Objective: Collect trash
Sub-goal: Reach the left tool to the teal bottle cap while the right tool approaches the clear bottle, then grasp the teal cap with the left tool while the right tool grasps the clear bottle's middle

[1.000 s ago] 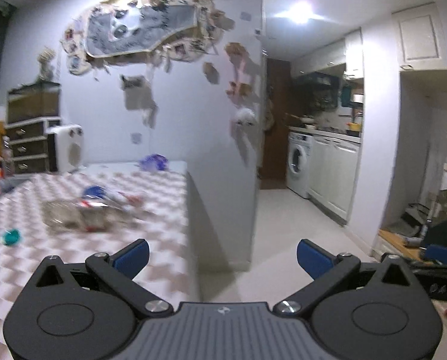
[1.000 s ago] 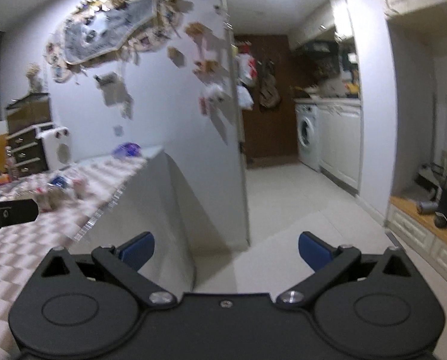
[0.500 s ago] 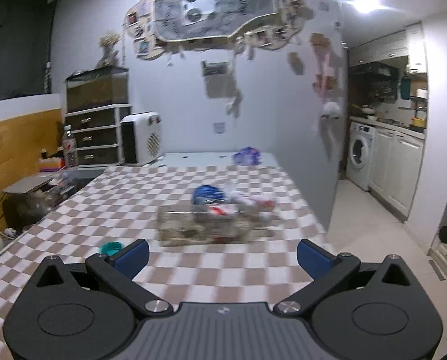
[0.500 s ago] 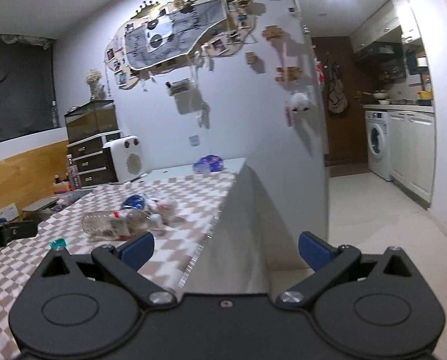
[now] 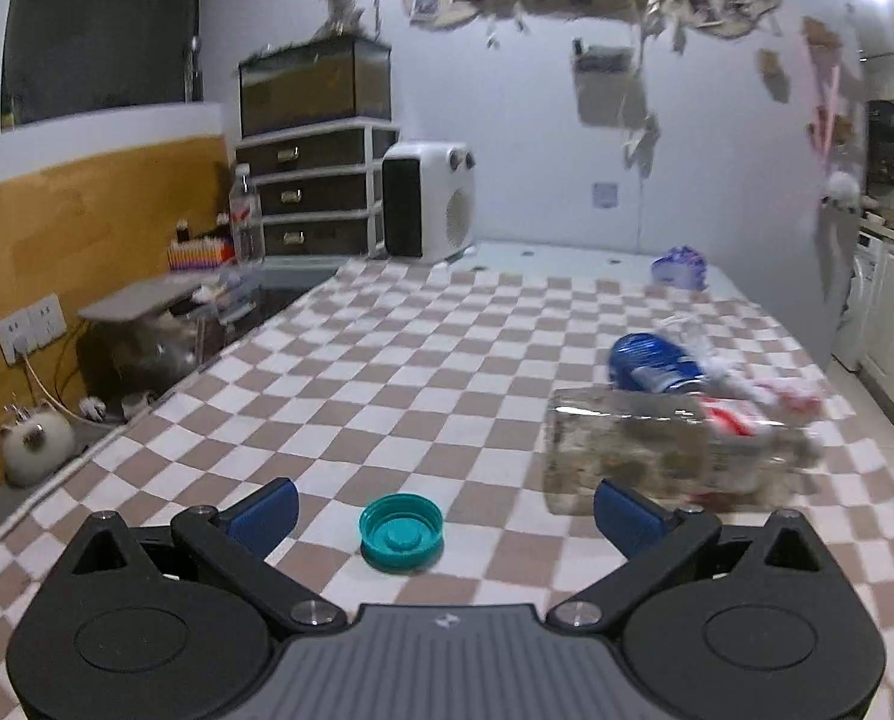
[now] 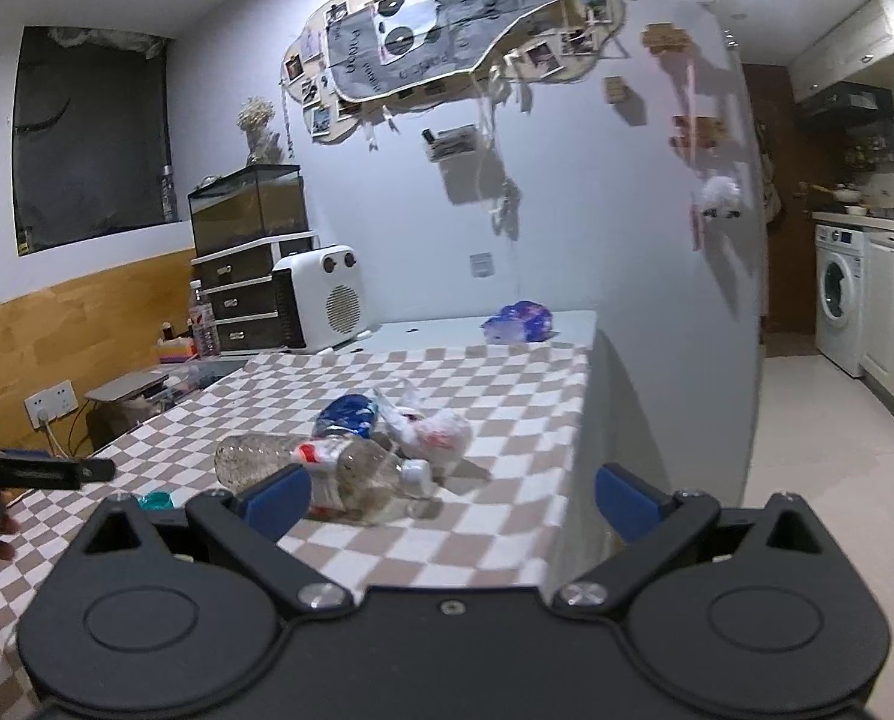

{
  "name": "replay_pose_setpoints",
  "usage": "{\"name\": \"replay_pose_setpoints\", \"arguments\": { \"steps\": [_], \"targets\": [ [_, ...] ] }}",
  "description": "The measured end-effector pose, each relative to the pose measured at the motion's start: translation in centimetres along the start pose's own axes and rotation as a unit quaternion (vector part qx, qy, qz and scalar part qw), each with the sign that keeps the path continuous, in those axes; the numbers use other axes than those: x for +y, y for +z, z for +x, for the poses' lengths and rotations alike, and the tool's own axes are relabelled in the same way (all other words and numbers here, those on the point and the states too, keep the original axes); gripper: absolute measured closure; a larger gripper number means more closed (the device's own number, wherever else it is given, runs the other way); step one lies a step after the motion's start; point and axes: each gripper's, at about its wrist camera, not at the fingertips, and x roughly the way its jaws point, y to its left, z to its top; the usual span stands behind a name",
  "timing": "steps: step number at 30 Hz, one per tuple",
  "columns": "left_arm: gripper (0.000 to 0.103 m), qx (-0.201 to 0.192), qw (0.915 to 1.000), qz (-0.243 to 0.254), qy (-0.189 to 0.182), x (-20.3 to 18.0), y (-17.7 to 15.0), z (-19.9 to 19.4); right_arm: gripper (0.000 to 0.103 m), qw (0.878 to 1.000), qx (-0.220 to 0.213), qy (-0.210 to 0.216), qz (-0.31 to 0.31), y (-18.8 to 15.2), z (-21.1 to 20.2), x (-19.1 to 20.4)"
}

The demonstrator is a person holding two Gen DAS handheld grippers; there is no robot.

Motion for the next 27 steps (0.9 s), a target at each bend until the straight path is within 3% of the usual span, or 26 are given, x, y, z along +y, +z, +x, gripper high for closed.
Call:
{"name": "replay_pose_setpoints", "arguments": {
  "steps": [7, 13, 17, 21, 24, 27],
  "targets": [
    [0.0, 0.021, 0.9997, -0.008, 0.011, 0.5, -1.6, 5.8, 0.01, 0.998, 0.016, 0.011, 0.052, 1.3, 5.3, 0.8],
    [0.003, 0.013, 0.9999, 0.003, 0.009, 1.5, -3.1, 7.1, 0.022, 0.994, 0.049, -0.004, 0.093, 1.2, 10.7, 0.8],
    [0.003, 0.012, 0.9998, -0.004, -0.014, 1.8, -3.1, 7.1, 0.031, 0.991, 0.069, -0.032, 0.11, 0.9, 14.9, 0.9],
    [0.011, 0.011, 0.9998, -0.008, -0.015, 1.9, -3.2, 7.1, 0.041, 0.988, 0.089, -0.057, 0.115, 0.2, 18.6, 1.0],
    [0.013, 0.015, 0.9998, -0.015, -0.007, 2.0, -3.2, 7.1, 0.041, 0.986, 0.096, -0.073, 0.114, -0.1, 20.8, 1.3],
    [0.023, 0.018, 0.9995, -0.022, -0.011, 2.3, -3.3, 7.2, 0.041, 0.985, 0.093, -0.104, 0.1, -0.3, 22.5, 1.5]
  ]
}}
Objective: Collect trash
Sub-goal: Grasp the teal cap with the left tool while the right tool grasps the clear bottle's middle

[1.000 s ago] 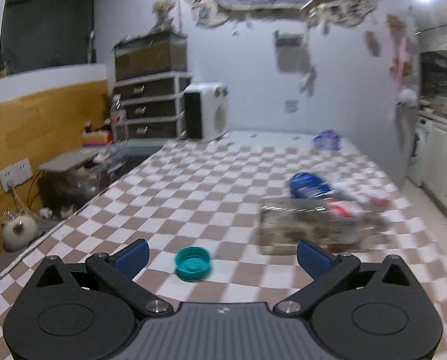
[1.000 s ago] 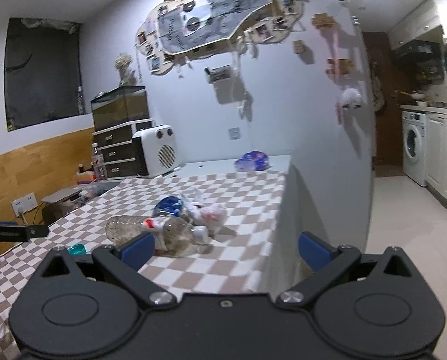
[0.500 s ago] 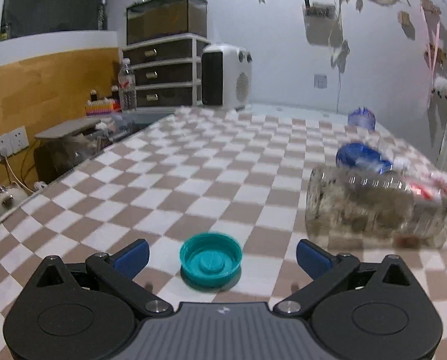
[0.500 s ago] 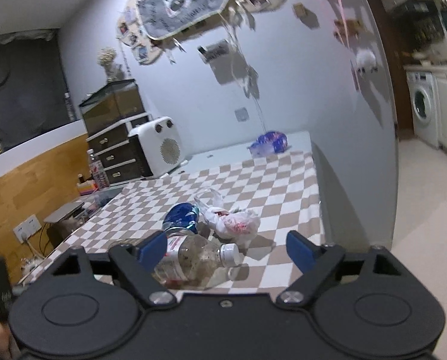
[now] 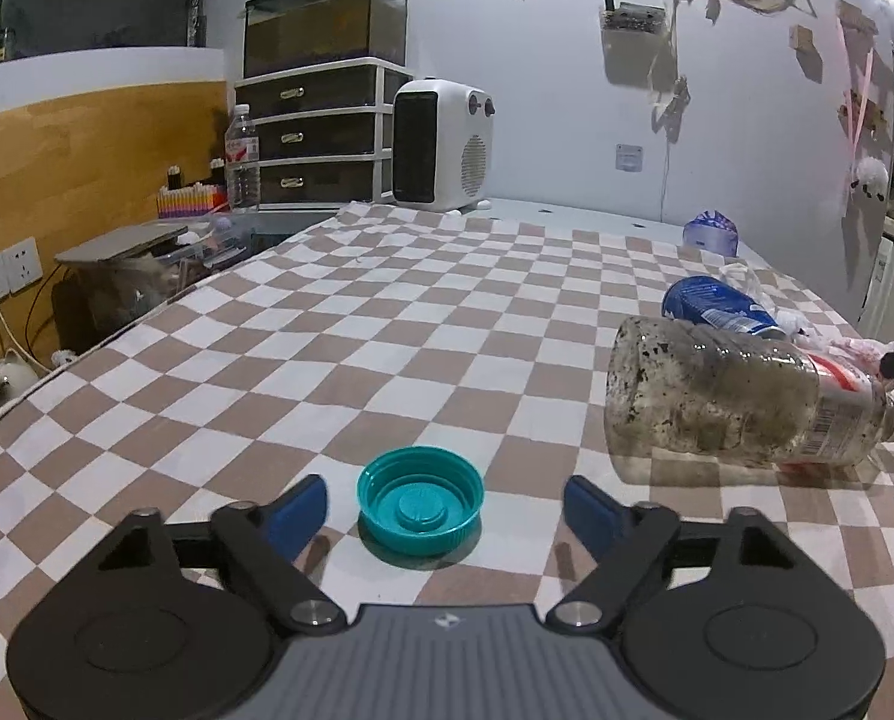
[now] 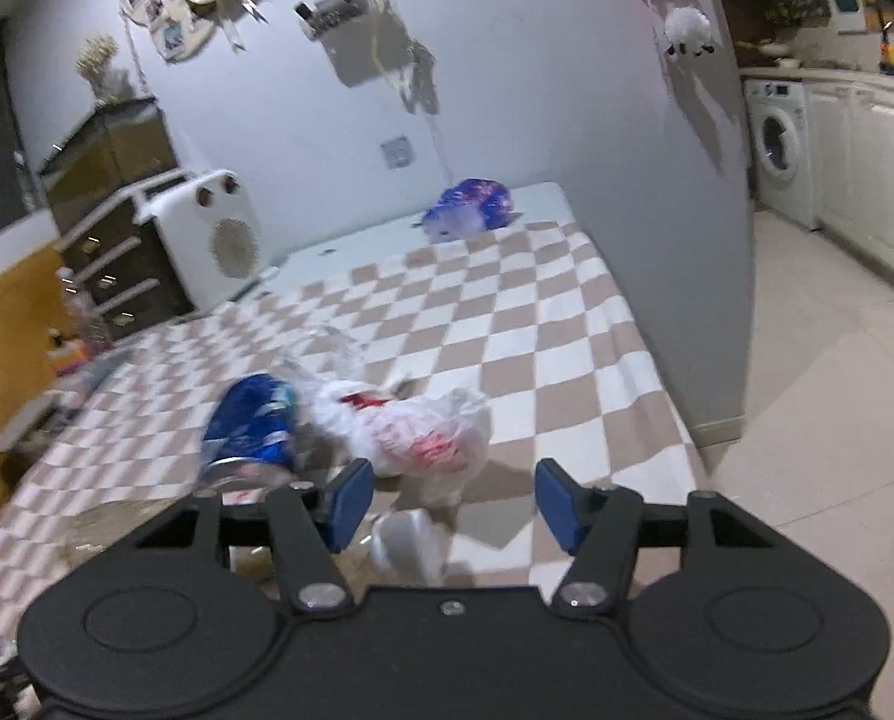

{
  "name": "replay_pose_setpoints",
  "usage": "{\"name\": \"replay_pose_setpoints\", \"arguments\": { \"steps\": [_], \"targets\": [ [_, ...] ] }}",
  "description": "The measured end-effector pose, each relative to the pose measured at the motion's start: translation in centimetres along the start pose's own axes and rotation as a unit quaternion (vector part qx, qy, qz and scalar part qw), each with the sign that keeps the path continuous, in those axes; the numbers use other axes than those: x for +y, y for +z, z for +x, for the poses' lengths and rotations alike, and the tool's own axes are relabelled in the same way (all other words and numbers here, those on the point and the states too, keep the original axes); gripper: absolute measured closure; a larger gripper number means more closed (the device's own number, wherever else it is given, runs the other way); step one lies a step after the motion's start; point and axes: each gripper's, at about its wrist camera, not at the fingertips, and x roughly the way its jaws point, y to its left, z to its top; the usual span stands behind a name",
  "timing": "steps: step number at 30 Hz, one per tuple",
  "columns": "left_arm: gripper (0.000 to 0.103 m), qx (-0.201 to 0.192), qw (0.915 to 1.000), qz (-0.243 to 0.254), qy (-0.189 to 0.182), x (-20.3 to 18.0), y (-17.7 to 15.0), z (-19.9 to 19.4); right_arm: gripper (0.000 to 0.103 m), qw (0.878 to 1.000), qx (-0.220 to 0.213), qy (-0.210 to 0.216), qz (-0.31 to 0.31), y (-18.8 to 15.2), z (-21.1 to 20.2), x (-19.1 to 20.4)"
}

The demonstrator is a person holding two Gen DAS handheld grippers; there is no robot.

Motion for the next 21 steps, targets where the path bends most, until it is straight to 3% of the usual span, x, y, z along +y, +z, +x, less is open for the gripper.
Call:
{"name": "replay_pose_setpoints", "arguments": {
  "steps": [4, 11, 13, 15, 21],
  "targets": [
    [0.044, 0.0, 1.0, -0.001, -0.006, 0.0, -0.1, -0.1, 0.041, 1.0, 0.02, -0.006, -0.01, -0.3, 1.1, 0.0],
    [0.076, 0.0, 0.9998, -0.008, -0.017, 0.3, -0.3, -0.4, 0.042, 0.997, 0.051, 0.022, -0.048, -1.2, -1.6, -0.2],
    [0.092, 0.003, 0.9994, -0.015, -0.032, 0.5, -0.4, -0.5, 0.042, 0.995, 0.07, 0.035, -0.068, -1.7, -2.4, -0.2],
    [0.097, 0.011, 0.9985, -0.021, -0.049, 0.6, -0.6, -0.4, 0.042, 0.991, 0.089, 0.052, -0.081, -2.3, -3.3, -0.2],
    [0.101, 0.009, 0.9974, -0.027, -0.066, 0.6, -0.8, -0.7, 0.042, 0.982, 0.105, 0.107, -0.115, -3.8, -6.0, 0.8]
  ]
}}
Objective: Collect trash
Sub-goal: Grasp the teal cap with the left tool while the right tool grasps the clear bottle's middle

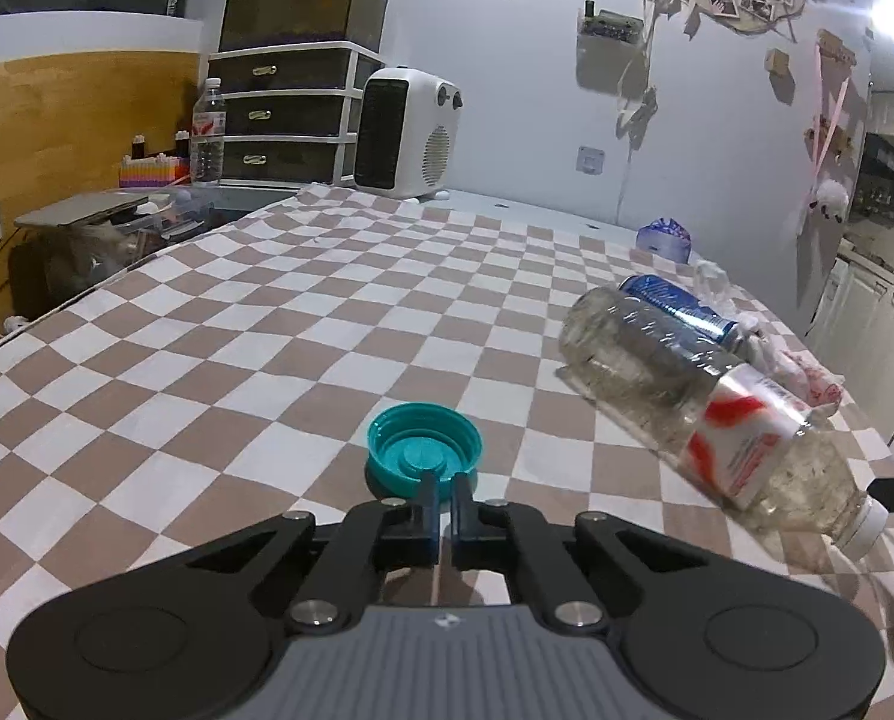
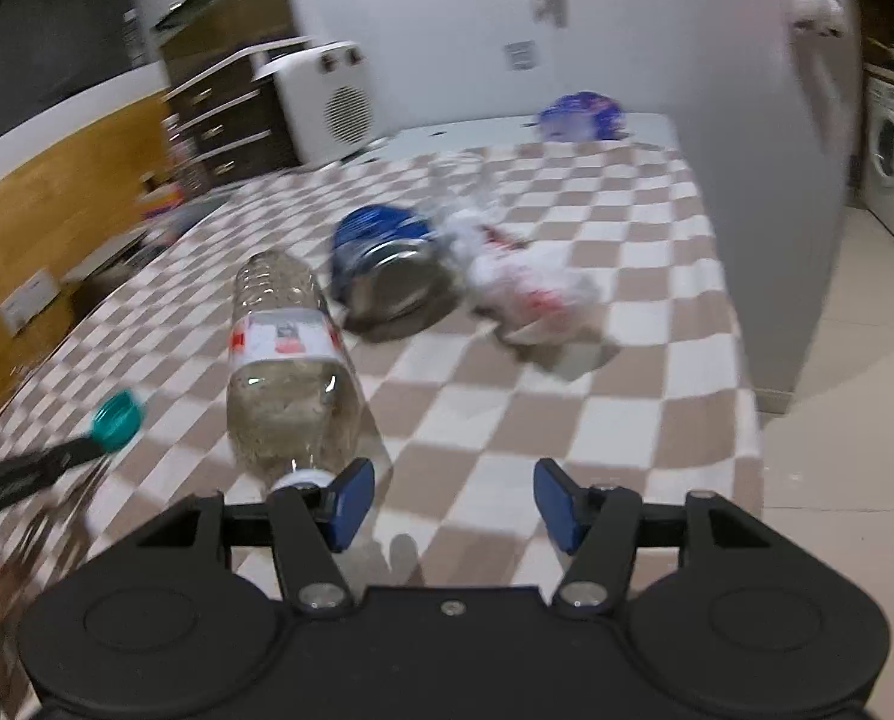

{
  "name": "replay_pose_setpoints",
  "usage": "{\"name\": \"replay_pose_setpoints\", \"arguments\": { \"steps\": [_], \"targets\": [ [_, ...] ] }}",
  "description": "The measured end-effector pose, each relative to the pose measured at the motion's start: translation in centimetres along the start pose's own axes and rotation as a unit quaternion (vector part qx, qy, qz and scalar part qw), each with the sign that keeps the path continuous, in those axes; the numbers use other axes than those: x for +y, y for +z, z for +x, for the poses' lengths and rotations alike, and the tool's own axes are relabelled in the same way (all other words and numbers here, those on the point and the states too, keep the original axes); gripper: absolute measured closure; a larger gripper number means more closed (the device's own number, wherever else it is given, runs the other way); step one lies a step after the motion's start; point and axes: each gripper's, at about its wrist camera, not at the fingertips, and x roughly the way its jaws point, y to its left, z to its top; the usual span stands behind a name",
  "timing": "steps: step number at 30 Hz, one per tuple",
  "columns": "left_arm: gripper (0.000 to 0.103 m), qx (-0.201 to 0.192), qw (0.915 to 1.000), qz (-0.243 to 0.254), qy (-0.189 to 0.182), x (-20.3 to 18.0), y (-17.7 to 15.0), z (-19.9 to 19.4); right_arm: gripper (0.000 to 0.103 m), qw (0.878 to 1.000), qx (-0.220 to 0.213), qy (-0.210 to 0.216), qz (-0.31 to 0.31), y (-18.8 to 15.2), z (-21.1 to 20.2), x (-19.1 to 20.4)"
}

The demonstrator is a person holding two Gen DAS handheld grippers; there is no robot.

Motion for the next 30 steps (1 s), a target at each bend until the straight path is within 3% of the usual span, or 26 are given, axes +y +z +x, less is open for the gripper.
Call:
{"name": "replay_pose_setpoints", "arguments": {
  "steps": [4, 8, 11, 13, 16, 19, 23, 26, 30],
  "targets": [
    [0.101, 0.001, 1.0, 0.003, -0.002, -0.2, -0.1, -0.2, 0.041, 0.999, -0.038, 0.015, -0.008, 0.6, -1.5, 1.1],
    [0.099, -0.003, 1.0, 0.006, -0.001, -0.3, -0.2, -0.4, 0.031, 0.996, -0.074, 0.041, -0.017, 1.9, -1.6, 2.6],
    [0.078, 0.001, 1.0, 0.003, -0.001, -0.2, -0.2, -0.2, 0.023, 0.993, -0.098, 0.049, -0.035, 2.9, -0.9, 3.7],
    [0.057, 0.006, 1.0, 0.001, 0.002, -0.2, -0.1, 0.0, 0.02, 0.992, -0.11, 0.053, -0.044, 3.5, -0.2, 4.3],
    [0.045, 0.004, 1.0, 0.006, 0.005, -0.4, 0.2, 0.4, 0.018, 0.99, -0.101, 0.079, -0.061, 4.1, 1.0, 5.1],
    [0.037, 0.001, 0.9997, 0.017, 0.016, -0.8, 0.9, 1.6, 0.018, 0.989, -0.086, 0.069, -0.098, 3.9, 2.1, 6.5],
    [0.036, 0.032, 0.9992, 0.014, 0.018, -0.8, 1.4, 3.5, 0.018, 0.989, -0.061, 0.068, -0.121, 3.5, 3.6, 7.3],
    [0.034, 0.029, 0.9995, 0.002, 0.01, -0.5, 1.4, 3.5, 0.019, 0.989, -0.048, 0.056, -0.128, 3.6, 4.8, 7.7],
    [0.034, 0.026, 0.9996, -0.005, 0.01, -0.4, 1.4, 3.5, 0.029, 0.991, -0.025, 0.037, -0.123, 3.6, 6.5, 8.0]
  ]
}}
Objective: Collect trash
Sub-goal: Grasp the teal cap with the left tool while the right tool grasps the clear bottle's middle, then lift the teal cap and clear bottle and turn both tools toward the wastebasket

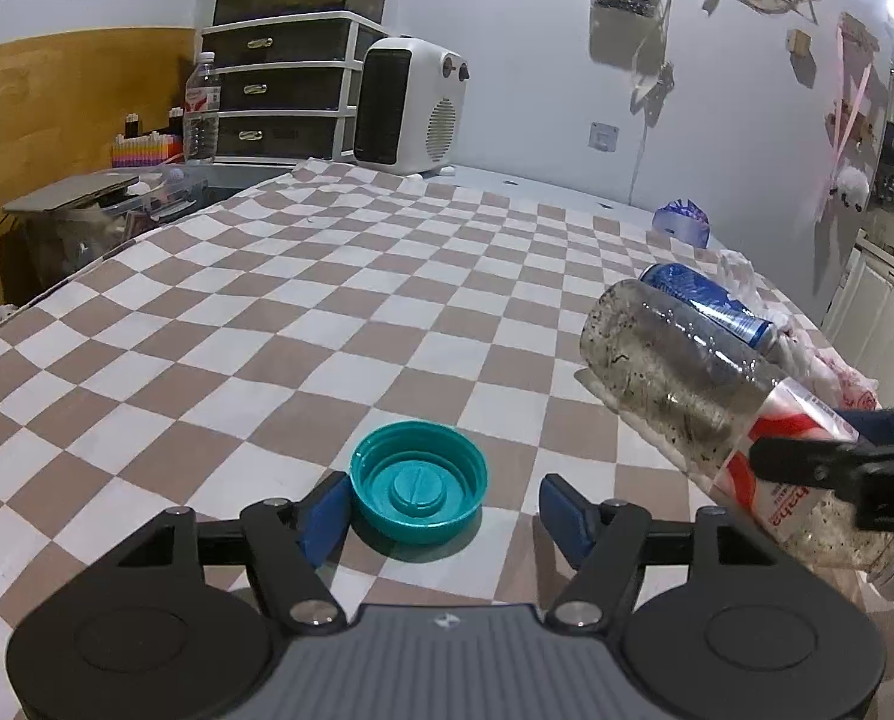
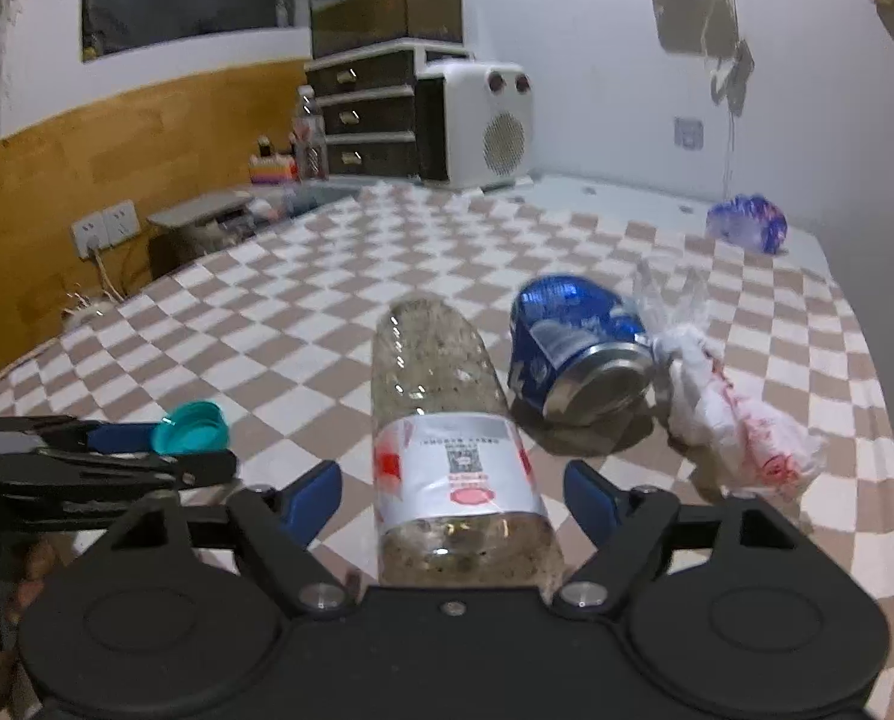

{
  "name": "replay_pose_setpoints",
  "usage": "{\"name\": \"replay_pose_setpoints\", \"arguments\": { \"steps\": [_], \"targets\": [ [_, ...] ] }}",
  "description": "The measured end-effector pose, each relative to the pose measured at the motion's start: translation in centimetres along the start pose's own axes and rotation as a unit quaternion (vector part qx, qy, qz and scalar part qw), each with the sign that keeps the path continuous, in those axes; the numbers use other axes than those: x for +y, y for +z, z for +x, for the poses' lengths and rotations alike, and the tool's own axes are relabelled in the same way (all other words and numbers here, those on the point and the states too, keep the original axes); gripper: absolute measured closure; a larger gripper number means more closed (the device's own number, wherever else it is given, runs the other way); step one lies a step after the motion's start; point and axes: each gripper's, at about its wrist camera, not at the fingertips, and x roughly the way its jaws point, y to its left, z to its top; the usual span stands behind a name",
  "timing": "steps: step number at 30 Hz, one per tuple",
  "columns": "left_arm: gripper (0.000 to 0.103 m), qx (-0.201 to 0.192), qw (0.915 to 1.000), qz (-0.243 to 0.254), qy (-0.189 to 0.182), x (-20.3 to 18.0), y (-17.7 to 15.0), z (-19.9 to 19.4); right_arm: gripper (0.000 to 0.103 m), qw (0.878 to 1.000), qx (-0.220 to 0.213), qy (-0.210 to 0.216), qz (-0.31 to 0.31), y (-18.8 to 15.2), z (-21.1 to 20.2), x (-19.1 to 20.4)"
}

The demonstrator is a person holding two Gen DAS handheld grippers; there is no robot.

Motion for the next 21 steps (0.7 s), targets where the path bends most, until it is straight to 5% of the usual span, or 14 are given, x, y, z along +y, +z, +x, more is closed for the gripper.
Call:
{"name": "replay_pose_setpoints", "arguments": {
  "steps": [3, 5, 21],
  "targets": [
    [0.038, -0.004, 0.9999, -0.013, -0.005, 0.3, 0.1, 0.0, 0.035, 1.0, 0.004, -0.005, -0.003, -0.4, 0.3, 0.4],
    [0.053, -0.007, 0.9996, -0.026, -0.005, 0.7, 0.1, -0.1, 0.036, 1.0, 0.003, -0.016, -0.011, -0.5, -0.1, 0.8],
    [0.053, -0.038, 0.9978, 0.055, 0.005, -2.3, -1.3, -3.3, 0.04, 0.999, -0.008, -0.031, -0.037, -4.2, -5.5, 1.9]
  ]
}}
